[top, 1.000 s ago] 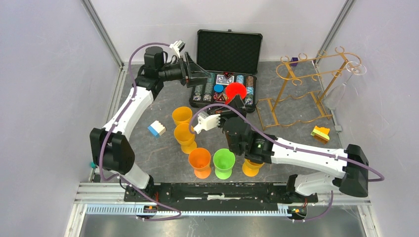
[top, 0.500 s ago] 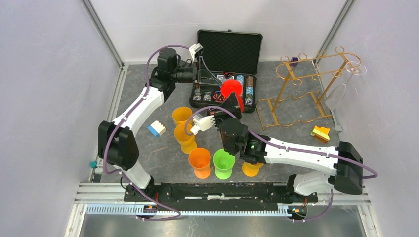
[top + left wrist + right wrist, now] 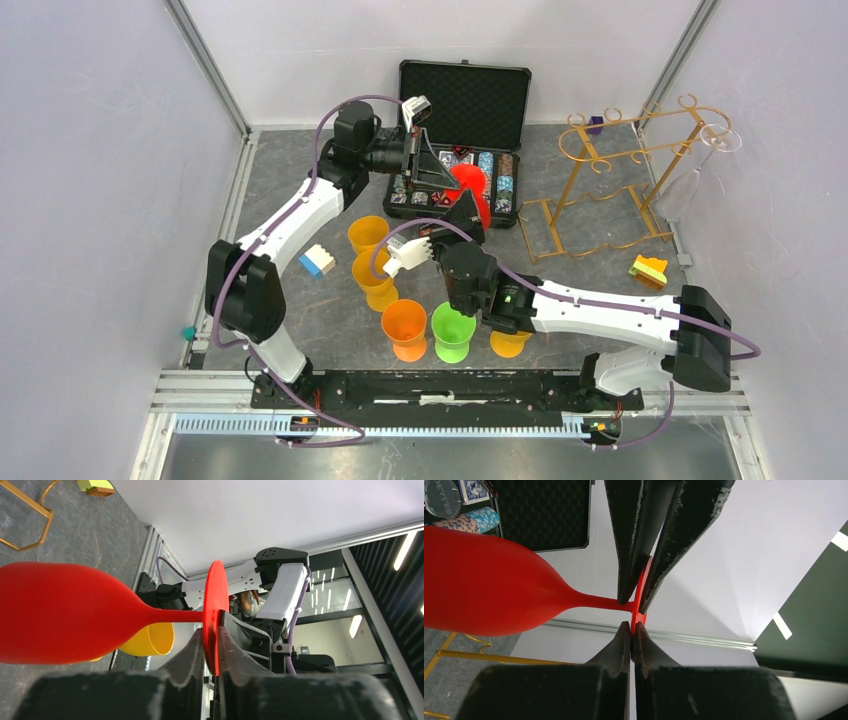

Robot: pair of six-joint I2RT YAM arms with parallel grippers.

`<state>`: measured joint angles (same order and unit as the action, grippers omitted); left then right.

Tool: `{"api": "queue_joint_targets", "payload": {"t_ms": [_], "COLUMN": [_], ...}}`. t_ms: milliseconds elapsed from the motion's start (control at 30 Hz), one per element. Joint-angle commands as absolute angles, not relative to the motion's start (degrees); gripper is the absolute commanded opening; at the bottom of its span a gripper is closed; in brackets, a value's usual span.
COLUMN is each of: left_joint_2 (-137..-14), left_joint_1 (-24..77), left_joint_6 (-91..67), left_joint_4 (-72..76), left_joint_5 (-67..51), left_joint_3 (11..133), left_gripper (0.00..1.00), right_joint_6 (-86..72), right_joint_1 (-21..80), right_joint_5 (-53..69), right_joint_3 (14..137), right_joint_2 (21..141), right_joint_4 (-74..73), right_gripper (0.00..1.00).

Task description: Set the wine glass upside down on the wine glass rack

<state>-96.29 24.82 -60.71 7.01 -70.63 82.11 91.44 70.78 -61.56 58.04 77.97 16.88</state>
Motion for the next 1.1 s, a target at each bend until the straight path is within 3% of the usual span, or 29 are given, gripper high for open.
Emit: {"api": "queue_joint_targets", "payload": {"t_ms": [0,100,267,433,533,700,1067], "left_joint_2": [-96.87,-96.99,-96.97,-97.03,-96.96,-96.95,-97.12], "left_joint_1": [24.81,24.83,24.79,24.80,24.79,24.79,24.78], "left_joint_6": [-62.14,-62.21,-61.97,-61.44,-61.04,-60.48,-58.81], "left_joint_4": [9.12,9.14,9.23,9.23,9.23,9.23,8.00], "left_joint_5": [-72.28,-72.28,-71.82,-71.32,-71.07,-70.11,-68.85], "left_joint_3": [83.66,83.52,83.50,83.58,83.74,83.58,83.62], "left_gripper": [0.12,0.03,0.02,0.02,0.02,0.02,0.02], "right_joint_6": [91.67,91.54,91.34,91.01,90.40,88.29,60.00], "right_joint_1": [71.40,71.45,71.54,71.55,71.81,72.22,71.36], "right_joint_5": [-61.83,-62.13,-62.66,-63.33,-64.95,-64.94,-51.81], "right_joint_3": [59.77,59.50,59.04,59.01,59.23,59.36,70.84], "right_joint_2": [78.30,78.25,78.31,78.75,79.19,79.00,76.96], "right_joint_4": [19.12,19.49,19.25,18.40,18.85,15.84,0.19], "right_gripper": [0.00,0.00,0.04,0.37,0.65,0.95,0.98]}}
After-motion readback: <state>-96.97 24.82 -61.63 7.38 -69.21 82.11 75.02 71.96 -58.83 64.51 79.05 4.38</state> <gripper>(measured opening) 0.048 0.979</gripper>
